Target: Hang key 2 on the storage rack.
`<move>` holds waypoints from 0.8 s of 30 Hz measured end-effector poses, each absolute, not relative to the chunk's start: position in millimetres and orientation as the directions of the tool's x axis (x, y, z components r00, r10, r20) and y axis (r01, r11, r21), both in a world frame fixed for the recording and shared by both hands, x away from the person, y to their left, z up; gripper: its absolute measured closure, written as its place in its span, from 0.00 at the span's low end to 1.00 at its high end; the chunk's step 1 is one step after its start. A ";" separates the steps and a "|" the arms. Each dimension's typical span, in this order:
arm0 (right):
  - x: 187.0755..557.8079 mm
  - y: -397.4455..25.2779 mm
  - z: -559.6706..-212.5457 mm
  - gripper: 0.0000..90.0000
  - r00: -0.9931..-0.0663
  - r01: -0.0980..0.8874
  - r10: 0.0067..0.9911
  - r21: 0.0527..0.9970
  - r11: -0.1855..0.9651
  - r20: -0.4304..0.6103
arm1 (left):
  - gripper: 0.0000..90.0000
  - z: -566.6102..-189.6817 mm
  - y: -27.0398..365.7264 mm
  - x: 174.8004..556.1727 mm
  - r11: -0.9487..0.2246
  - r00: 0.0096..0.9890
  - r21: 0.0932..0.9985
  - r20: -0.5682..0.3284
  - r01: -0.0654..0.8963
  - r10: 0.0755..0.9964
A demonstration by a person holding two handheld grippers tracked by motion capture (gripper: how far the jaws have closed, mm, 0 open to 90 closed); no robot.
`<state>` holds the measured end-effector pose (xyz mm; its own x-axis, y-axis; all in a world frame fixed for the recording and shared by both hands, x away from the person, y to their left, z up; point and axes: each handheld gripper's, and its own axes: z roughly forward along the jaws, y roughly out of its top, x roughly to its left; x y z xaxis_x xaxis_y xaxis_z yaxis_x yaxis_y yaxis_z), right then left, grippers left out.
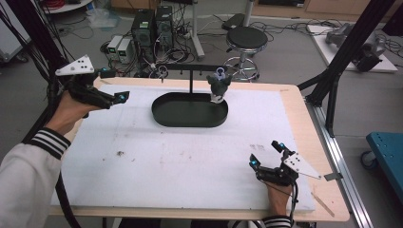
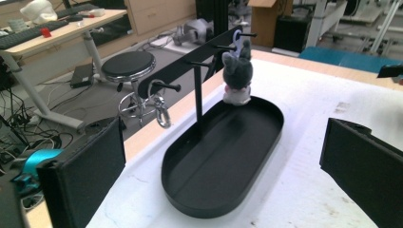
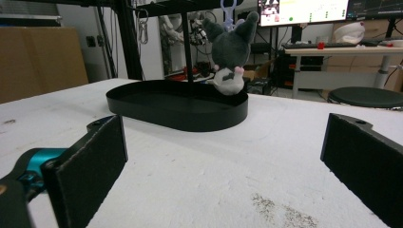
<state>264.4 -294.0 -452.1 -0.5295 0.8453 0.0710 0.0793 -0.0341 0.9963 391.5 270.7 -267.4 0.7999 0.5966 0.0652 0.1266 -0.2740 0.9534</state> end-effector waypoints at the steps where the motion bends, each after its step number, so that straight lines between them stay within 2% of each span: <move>1: 264.4 -293.8 -452.2 0.01 -0.529 0.078 0.846 0.996 -0.034 0.070 | 0.02 -270.0 271.6 386.8 -0.261 0.796 0.958 0.065 0.119 0.602; 8: 264.2 -292.9 -452.1 0.01 -0.533 0.076 0.844 0.997 -0.020 0.058 | 0.02 -299.4 278.6 357.8 -0.195 0.791 0.973 0.026 0.119 0.612; 16: 264.5 -292.6 -452.2 0.01 -0.533 0.070 0.844 0.997 -0.017 0.052 | 0.02 -349.7 283.8 319.1 -0.145 0.755 0.986 0.029 0.088 0.656; 24: 264.4 -292.7 -452.2 0.01 -0.533 0.071 0.844 0.997 -0.020 0.055 | 0.02 -386.0 285.9 303.3 -0.133 0.739 0.981 -0.015 0.141 0.674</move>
